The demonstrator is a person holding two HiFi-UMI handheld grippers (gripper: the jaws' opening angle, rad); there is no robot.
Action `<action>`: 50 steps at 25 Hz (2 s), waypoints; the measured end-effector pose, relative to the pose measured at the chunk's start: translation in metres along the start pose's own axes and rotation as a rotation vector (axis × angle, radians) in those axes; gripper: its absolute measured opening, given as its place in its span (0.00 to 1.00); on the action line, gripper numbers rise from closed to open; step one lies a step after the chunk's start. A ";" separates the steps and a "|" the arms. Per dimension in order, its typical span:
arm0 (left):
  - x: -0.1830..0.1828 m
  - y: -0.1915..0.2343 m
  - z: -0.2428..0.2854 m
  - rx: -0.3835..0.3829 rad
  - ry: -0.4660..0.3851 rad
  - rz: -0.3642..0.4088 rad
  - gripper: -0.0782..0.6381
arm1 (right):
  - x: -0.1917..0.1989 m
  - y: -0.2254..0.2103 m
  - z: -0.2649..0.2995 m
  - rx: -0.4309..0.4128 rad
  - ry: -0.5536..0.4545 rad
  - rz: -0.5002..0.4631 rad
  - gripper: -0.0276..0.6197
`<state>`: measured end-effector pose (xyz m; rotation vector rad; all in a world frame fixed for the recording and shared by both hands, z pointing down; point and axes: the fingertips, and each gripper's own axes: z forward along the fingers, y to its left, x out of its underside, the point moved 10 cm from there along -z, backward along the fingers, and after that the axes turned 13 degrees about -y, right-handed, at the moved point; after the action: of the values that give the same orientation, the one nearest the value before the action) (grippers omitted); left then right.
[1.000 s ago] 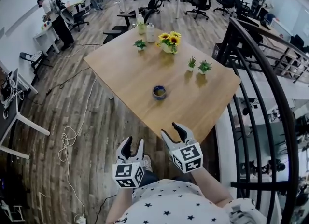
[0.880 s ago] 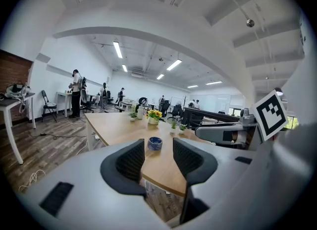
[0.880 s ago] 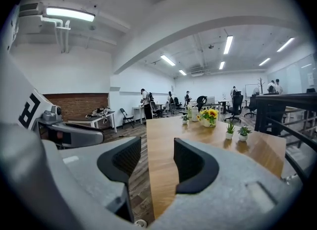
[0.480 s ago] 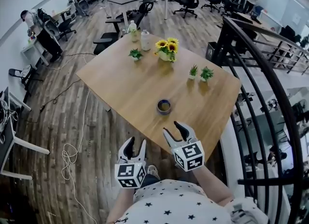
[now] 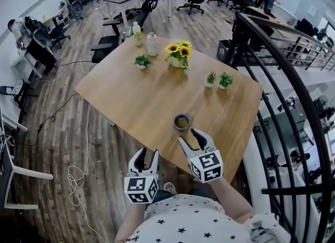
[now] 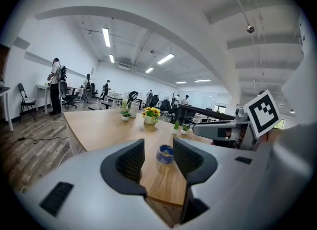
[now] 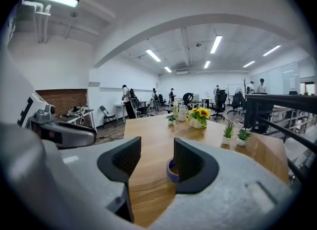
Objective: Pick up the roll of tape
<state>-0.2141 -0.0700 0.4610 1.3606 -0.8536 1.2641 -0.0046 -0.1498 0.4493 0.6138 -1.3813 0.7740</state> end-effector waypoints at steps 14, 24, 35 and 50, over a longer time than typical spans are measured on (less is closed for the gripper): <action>0.006 0.040 0.047 0.035 0.043 -0.038 0.35 | 0.029 -0.040 0.064 0.104 0.096 -0.004 0.34; 0.017 0.055 0.076 0.032 0.089 -0.048 0.35 | 0.072 -0.080 0.103 0.154 0.212 0.011 0.34; 0.024 0.063 0.118 0.040 0.125 -0.038 0.35 | 0.109 -0.102 0.126 0.157 0.330 0.042 0.33; 0.031 0.063 0.140 0.061 0.140 -0.049 0.35 | 0.123 -0.106 0.139 0.164 0.398 0.039 0.15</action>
<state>-0.2363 -0.2139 0.5183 1.3161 -0.6865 1.3393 -0.0048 -0.3084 0.5924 0.5258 -0.9735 0.9883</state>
